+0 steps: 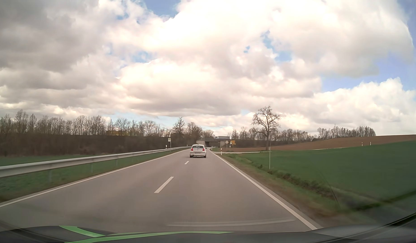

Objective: Follow the waypoints while adhering to traffic rules and regulations

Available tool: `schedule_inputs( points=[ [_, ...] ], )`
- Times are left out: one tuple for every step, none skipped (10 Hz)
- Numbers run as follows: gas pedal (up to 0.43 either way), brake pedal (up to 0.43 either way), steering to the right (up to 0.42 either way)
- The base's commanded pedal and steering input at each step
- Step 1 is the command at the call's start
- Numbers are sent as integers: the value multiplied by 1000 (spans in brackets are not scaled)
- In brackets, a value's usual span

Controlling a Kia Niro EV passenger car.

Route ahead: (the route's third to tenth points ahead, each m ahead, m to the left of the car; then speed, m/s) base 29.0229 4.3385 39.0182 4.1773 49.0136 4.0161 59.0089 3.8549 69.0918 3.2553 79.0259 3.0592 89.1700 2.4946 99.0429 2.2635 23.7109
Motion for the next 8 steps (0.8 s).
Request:
schedule_inputs(
  points=[
    [177, 0, 0],
    [177, 0, 0],
    [177, 0, 0],
    [177, 0, 0],
    [177, 0, 0],
    [177, 0, 0],
    [177, 0, 0],
    [177, 0, 0]
  ],
)
